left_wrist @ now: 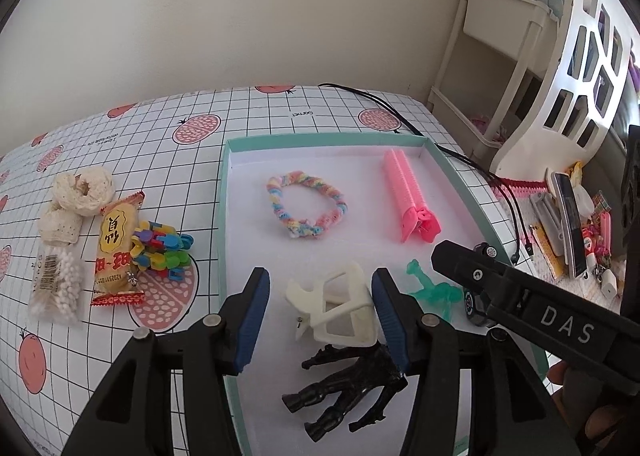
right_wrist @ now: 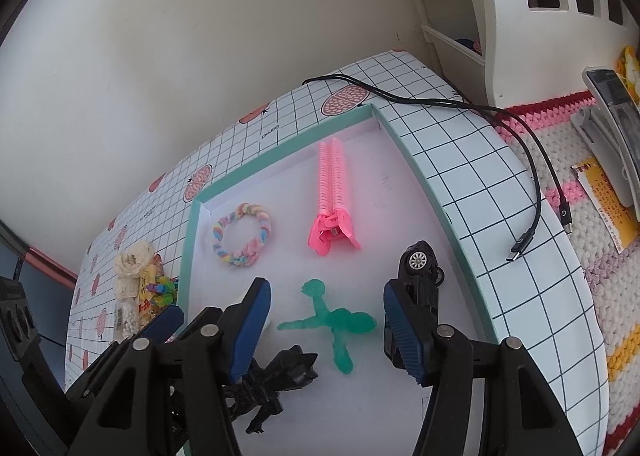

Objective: Organize objects
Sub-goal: 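Open the left tool releasing the clip while the right tool releases the green figure in the tray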

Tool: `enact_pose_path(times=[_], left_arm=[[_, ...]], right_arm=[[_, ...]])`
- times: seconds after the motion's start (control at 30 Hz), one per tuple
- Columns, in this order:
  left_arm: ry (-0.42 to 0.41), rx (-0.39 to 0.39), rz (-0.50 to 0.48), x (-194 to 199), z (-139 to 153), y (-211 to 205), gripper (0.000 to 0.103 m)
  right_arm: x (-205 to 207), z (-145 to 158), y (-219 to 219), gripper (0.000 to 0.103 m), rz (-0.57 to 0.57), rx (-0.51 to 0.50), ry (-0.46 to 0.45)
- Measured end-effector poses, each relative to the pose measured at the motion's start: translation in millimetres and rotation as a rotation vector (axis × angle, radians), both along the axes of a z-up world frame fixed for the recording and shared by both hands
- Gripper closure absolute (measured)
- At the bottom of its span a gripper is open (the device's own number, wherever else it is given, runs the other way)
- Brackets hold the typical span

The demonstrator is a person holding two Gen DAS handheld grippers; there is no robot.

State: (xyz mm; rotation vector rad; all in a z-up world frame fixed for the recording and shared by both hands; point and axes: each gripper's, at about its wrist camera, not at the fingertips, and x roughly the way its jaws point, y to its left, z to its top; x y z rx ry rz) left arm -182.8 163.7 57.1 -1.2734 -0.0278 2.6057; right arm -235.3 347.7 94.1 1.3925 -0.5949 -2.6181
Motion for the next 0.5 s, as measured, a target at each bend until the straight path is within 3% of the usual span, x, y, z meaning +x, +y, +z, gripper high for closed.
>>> enact_pose_path(times=[0.5], left_arm=[[0.028,0.008,0.069,4,9,-26,0.048]], right_arm=[[4,3,-7,0.041,0.022,0.016,0.006]])
